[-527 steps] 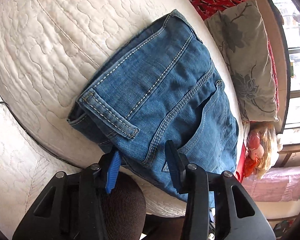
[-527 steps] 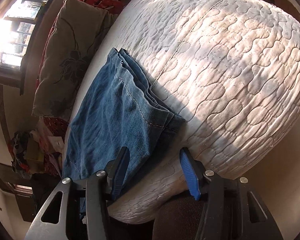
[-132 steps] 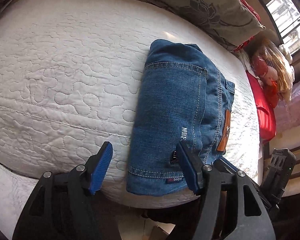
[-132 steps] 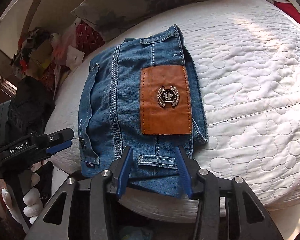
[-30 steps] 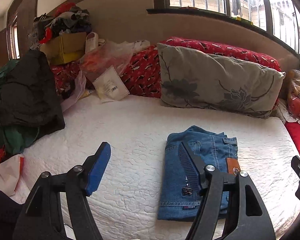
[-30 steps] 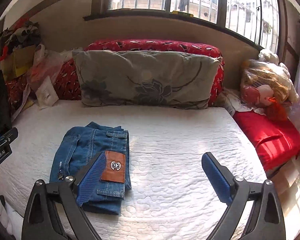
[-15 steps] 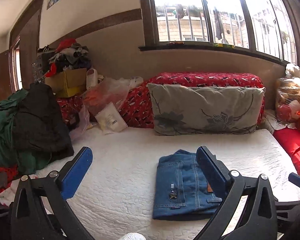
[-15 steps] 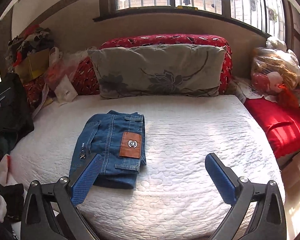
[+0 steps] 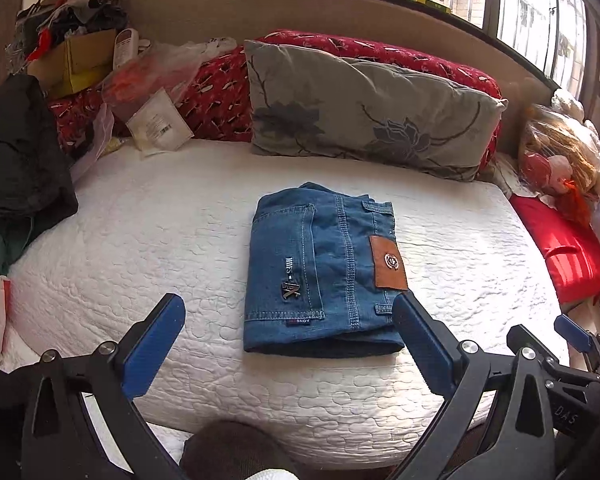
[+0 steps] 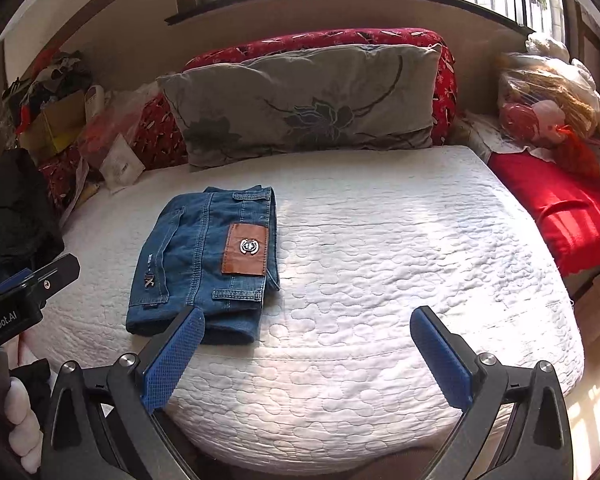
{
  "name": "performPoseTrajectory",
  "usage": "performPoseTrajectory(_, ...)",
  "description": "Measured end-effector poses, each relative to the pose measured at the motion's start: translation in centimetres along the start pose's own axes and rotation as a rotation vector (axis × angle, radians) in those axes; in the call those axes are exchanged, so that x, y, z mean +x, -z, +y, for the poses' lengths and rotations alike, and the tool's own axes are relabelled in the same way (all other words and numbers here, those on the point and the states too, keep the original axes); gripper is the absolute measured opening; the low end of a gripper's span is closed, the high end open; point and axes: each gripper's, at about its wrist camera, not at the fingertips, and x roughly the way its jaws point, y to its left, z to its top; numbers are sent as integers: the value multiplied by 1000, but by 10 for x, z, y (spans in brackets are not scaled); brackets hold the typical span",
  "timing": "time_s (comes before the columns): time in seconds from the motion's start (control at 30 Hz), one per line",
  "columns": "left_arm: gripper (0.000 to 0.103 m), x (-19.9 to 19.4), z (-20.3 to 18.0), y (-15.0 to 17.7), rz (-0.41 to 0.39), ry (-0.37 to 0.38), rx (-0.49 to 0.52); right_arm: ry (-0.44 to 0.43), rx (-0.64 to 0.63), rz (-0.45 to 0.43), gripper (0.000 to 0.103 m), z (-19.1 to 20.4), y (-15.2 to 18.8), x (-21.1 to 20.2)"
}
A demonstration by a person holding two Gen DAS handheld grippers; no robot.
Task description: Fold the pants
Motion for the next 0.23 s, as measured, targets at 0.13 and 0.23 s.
performPoseTrajectory(0.13, 103, -4, -5, -8, -22, 25, 4, -2, -3, 12, 103, 1, -2, 4)
performPoseTrajectory(0.23, 103, -11, -6, -19, -46, 40, -18, 4, -8, 11, 103, 3, -2, 4)
